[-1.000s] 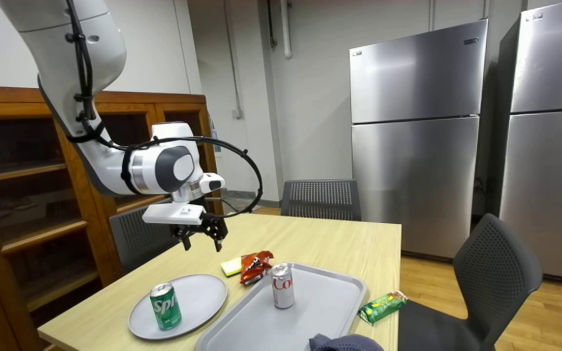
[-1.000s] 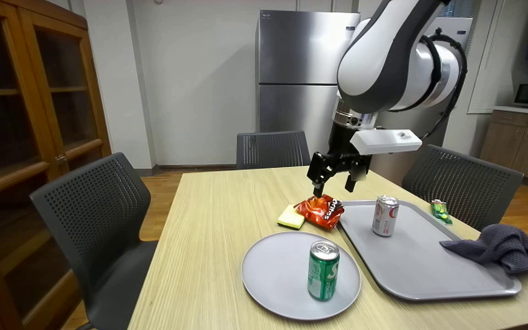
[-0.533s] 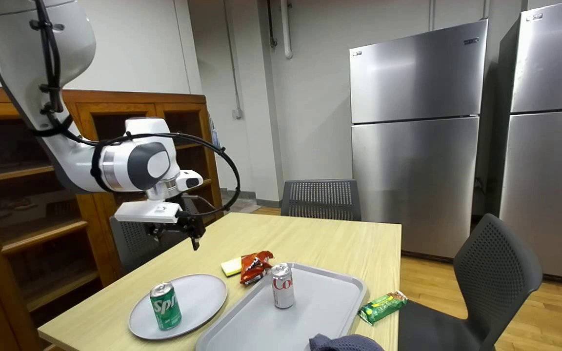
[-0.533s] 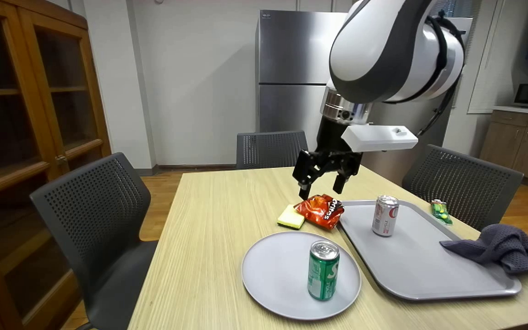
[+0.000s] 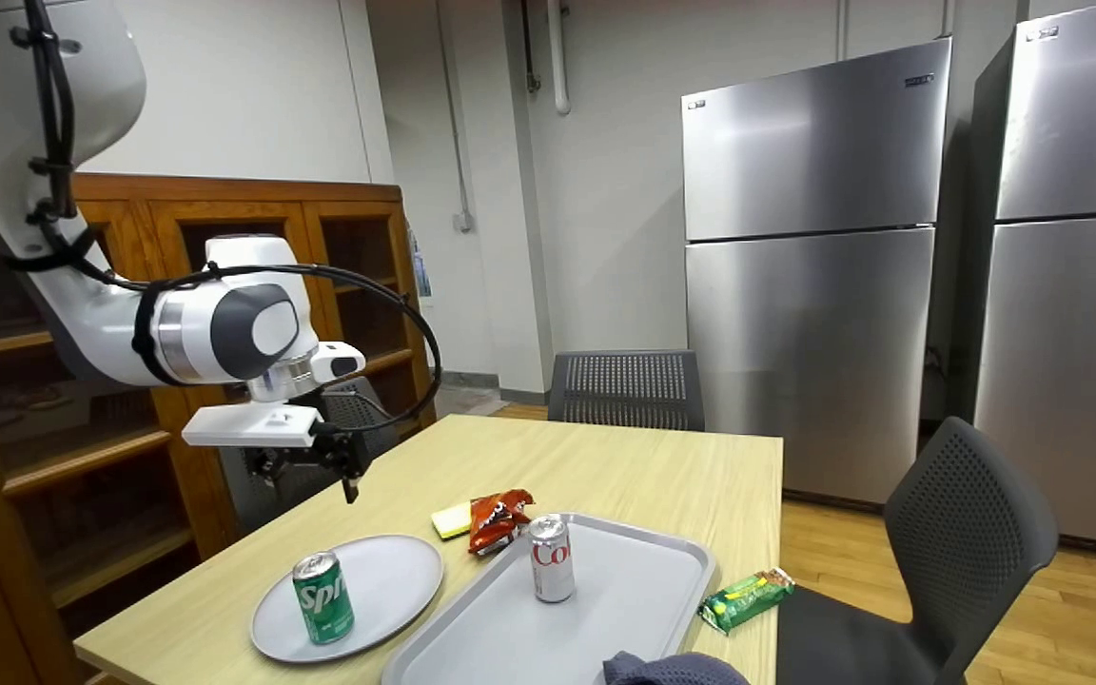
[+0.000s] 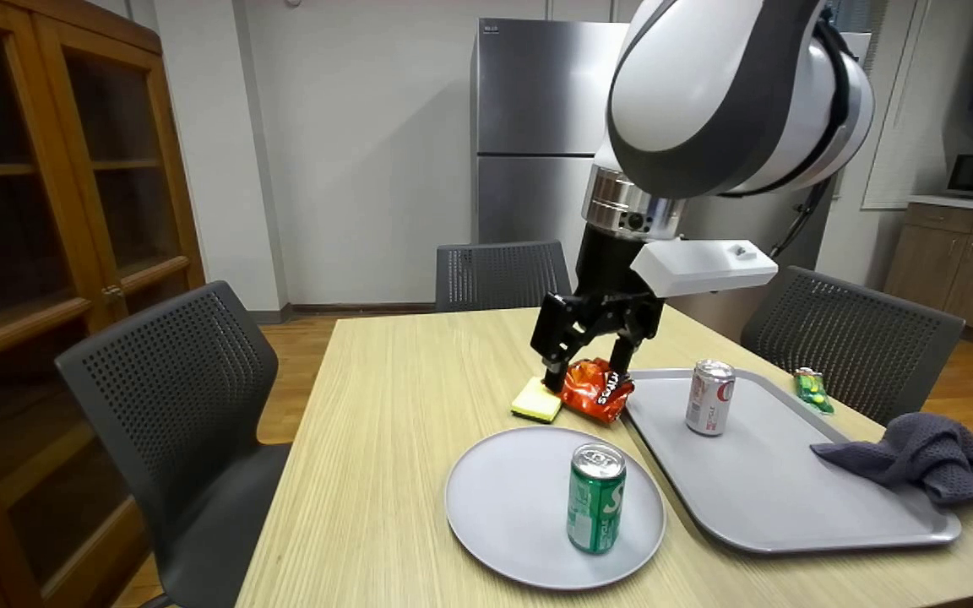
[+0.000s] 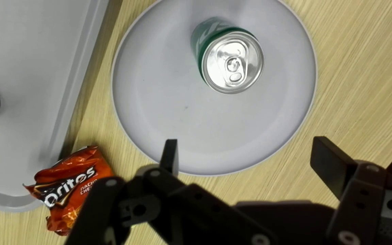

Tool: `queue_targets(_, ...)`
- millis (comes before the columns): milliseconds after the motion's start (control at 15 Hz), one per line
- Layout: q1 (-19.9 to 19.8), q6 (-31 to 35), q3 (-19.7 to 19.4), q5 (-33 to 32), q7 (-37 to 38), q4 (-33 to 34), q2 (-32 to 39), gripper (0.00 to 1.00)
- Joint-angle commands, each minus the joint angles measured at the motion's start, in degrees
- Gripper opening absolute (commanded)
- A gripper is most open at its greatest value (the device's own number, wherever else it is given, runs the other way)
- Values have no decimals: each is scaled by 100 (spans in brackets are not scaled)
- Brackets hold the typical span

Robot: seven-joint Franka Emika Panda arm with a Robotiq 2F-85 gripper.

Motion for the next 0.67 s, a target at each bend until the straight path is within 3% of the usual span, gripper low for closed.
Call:
queue_targets(0, 62, -65, 20, -94, 224, -180, -136, 100)
queue_targets(600, 127, -30, 15, -187, 261, -72, 367, 100)
